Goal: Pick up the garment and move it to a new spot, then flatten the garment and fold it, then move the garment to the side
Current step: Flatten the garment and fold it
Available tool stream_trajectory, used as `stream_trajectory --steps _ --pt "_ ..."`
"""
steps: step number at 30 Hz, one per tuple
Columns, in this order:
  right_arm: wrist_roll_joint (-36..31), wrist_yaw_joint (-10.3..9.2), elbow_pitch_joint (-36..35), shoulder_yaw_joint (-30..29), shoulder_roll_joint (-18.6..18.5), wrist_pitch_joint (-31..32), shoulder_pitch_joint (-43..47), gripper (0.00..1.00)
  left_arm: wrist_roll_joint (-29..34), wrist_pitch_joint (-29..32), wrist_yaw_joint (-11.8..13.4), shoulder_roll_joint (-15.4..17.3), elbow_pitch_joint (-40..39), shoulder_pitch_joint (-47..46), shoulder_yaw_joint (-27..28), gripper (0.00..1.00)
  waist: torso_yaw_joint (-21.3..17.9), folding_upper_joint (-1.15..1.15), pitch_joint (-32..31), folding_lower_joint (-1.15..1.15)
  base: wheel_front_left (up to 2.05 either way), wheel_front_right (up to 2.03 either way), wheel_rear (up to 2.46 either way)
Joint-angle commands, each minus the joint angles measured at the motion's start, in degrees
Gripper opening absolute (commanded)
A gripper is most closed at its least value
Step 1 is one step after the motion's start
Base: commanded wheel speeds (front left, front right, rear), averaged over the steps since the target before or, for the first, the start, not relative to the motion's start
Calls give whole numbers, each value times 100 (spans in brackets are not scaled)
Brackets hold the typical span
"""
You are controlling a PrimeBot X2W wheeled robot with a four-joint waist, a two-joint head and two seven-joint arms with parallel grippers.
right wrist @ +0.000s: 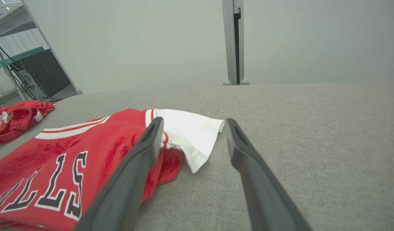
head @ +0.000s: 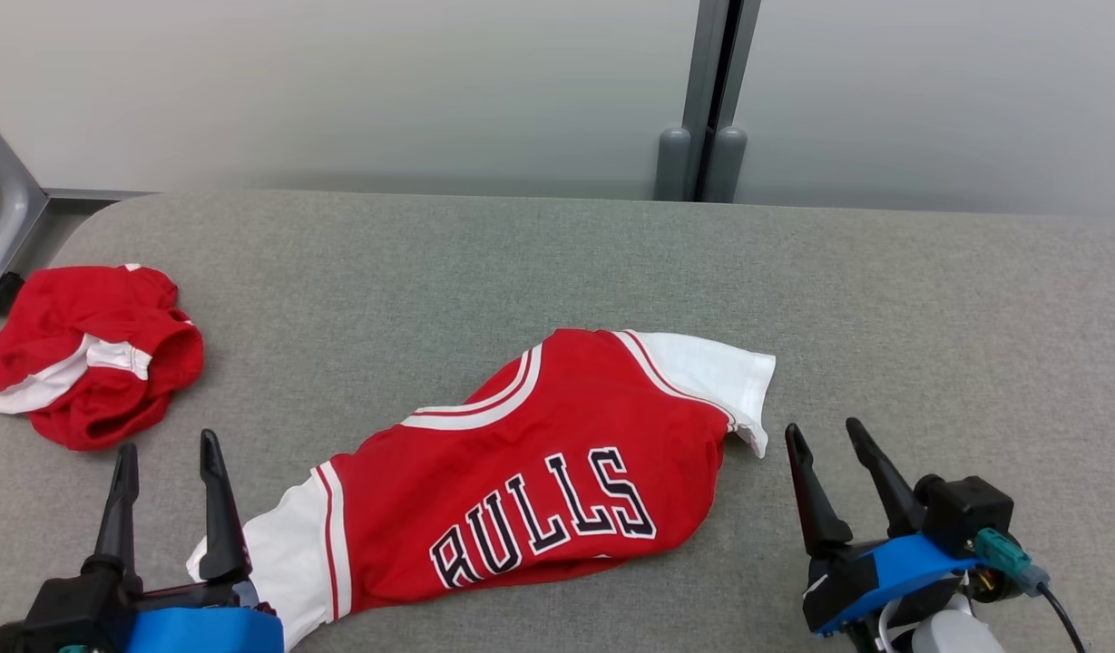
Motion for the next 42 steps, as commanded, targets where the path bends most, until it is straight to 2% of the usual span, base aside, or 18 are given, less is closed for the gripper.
stream_trajectory --steps 1,6,11,21,23,25,28,36,42 --pt "78 3 49 52 -14 -23 68 100 72 -15 -62 -25 26 -69 74 100 -16 0 -2 0 0 0 0" --pt "159 3 119 242 -15 -22 44 100 208 -15 -230 -140 86 -78 157 100 -49 0 -8 0 0 0 0" --pt "187 3 157 612 -15 -23 -169 100 293 -15 -285 -196 73 -101 246 100 14 0 20 0 0 0 0" --pt "492 3 1495 1510 -18 114 -962 100 331 -15 -351 -236 127 -271 162 100 263 0 252 0 0 0 0" --pt "633 2 1672 1678 -18 72 -1125 0 294 -15 -329 -236 141 -277 168 100 243 0 279 0 0 0 0" --pt "712 2 1787 1729 -21 24 -1233 0 277 -15 -297 -237 132 -257 195 100 185 0 284 0 0 0 0" --pt "589 2 1846 1476 -24 -17 -1338 0 245 -15 -256 -237 129 -203 246 100 55 0 262 0 0 0 0" --pt "-331 2 365 59 -165 -23 -799 0 200 -15 -240 -237 92 -195 272 100 -181 0 223 0 0 0 0" --pt "-619 2 -185 -366 -277 -24 -566 0 143 -15 -234 -237 116 -254 189 100 -134 0 268 0 0 0 0"
